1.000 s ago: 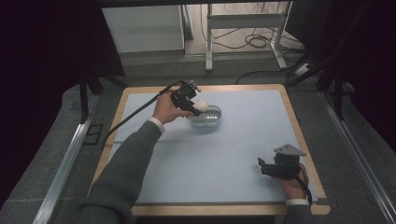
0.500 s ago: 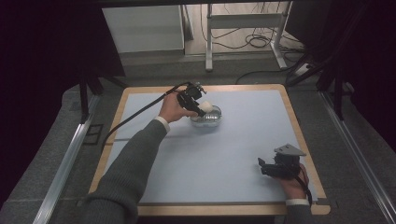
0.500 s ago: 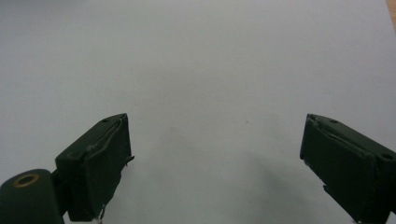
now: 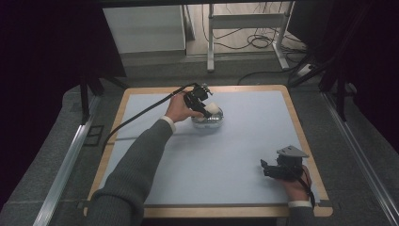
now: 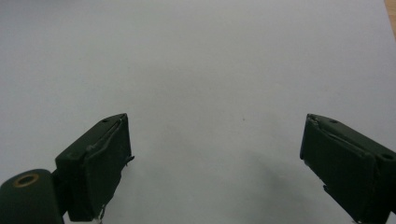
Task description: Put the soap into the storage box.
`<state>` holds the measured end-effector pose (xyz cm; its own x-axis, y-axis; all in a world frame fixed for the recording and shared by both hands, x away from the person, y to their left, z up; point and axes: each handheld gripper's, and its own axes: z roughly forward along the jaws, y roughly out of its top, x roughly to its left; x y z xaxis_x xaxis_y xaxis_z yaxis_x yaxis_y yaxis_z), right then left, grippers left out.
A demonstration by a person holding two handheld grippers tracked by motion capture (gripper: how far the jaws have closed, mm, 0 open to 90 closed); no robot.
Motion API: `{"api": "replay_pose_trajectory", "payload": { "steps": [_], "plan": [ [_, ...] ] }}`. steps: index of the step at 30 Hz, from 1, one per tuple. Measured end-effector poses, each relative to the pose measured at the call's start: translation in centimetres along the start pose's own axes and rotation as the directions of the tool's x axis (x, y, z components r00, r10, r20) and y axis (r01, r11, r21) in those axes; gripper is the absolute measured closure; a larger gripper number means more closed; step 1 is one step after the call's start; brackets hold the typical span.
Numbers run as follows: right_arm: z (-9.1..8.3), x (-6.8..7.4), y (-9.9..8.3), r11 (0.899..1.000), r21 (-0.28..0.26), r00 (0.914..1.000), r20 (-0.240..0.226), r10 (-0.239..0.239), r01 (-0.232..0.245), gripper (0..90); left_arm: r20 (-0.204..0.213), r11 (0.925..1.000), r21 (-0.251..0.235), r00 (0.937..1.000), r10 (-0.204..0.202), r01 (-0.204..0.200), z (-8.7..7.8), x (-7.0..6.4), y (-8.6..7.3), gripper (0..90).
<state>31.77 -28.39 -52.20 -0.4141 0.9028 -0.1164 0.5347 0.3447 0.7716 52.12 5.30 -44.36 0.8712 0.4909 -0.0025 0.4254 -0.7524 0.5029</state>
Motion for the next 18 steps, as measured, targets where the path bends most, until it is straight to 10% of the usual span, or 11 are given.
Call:
{"api": "replay_pose_trajectory", "payload": {
  "steps": [7, 18],
  "plan": [
    [0.0, 0.0, 0.0, 1.000, 0.003, 1.0000, 0.002, 0.000, 0.000, 8.5, 0.002, 0.9994, 0.032, 0.9999, 0.016, -0.016, 1.4, -0.2, -0.2, 49.1],
    [-0.1, 0.0, 0.0, 1.000, 0.000, 1.0000, 0.006, -0.001, 0.001, 8.5, -0.018, 0.9980, -0.058, 0.9995, -0.026, 0.025, -0.1, -0.3, -0.3, 30.4]
  ]
}}
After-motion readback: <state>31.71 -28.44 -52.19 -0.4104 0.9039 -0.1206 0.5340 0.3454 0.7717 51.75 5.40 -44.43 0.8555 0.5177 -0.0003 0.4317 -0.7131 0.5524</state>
